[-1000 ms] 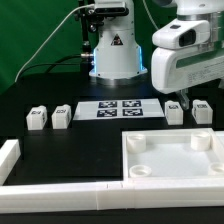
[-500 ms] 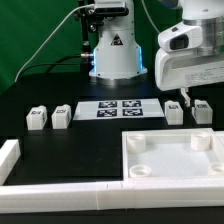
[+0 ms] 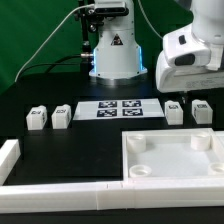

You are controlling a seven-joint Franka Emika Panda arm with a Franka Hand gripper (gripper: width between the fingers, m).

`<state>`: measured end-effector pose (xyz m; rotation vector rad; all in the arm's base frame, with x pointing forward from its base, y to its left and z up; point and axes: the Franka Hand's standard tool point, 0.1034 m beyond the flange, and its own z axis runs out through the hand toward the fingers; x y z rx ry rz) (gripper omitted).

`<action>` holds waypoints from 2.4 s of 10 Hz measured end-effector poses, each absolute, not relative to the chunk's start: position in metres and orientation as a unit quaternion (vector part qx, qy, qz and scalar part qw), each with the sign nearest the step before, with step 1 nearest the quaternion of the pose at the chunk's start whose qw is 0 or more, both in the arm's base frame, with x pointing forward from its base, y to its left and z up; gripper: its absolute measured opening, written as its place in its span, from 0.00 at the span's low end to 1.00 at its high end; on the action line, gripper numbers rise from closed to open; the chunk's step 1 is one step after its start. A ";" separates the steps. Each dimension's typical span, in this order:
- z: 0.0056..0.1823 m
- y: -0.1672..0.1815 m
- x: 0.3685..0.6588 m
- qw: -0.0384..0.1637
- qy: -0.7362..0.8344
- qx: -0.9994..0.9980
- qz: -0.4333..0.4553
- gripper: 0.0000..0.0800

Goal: Assemble one leg

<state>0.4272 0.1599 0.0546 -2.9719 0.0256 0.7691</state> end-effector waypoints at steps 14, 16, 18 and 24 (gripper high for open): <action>0.020 0.175 0.388 0.008 0.017 -0.911 0.413 0.81; 0.015 0.175 0.384 0.008 0.017 -0.910 0.415 0.81; 0.012 0.174 0.382 0.008 0.017 -0.909 0.417 0.81; 0.012 0.174 0.382 0.008 0.017 -0.909 0.417 0.36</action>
Offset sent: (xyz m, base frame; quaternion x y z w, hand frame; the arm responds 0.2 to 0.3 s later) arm 0.0000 0.0000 0.0000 0.0000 -0.1790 0.0000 0.9838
